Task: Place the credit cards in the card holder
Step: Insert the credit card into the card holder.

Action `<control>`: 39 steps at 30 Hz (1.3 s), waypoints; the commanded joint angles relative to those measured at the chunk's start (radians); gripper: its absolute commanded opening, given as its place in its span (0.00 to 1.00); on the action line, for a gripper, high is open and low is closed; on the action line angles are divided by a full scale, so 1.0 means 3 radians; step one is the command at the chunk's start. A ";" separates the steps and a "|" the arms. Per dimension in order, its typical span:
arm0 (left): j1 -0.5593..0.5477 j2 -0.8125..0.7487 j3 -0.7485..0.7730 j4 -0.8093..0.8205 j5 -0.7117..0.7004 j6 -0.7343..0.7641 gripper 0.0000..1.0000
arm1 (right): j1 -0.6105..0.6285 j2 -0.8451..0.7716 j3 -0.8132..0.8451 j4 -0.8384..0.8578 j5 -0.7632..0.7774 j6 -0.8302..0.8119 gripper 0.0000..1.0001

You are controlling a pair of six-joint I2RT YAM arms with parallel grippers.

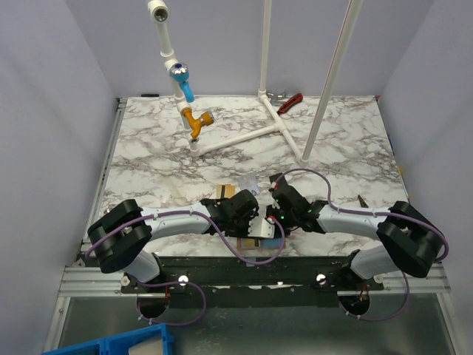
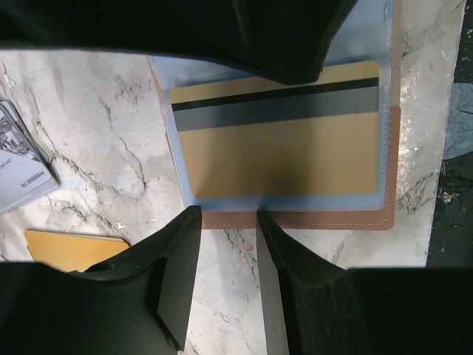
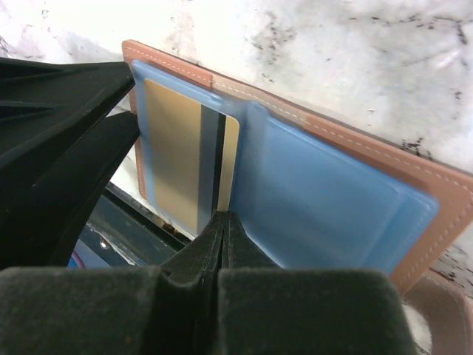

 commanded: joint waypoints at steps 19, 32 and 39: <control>0.0017 -0.0150 -0.0039 -0.0314 0.0020 -0.0140 0.40 | 0.0050 0.0078 0.0124 -0.0105 0.0100 0.0033 0.01; 0.0007 0.0111 0.0042 -0.0169 0.0028 -0.0078 0.40 | 0.0081 0.0252 0.0243 0.0068 -0.0153 0.0035 0.01; 0.0153 -0.0203 0.0146 -0.0427 -0.0033 -0.0030 0.42 | -0.0237 -0.0076 0.0478 -0.0595 0.0095 -0.0236 0.02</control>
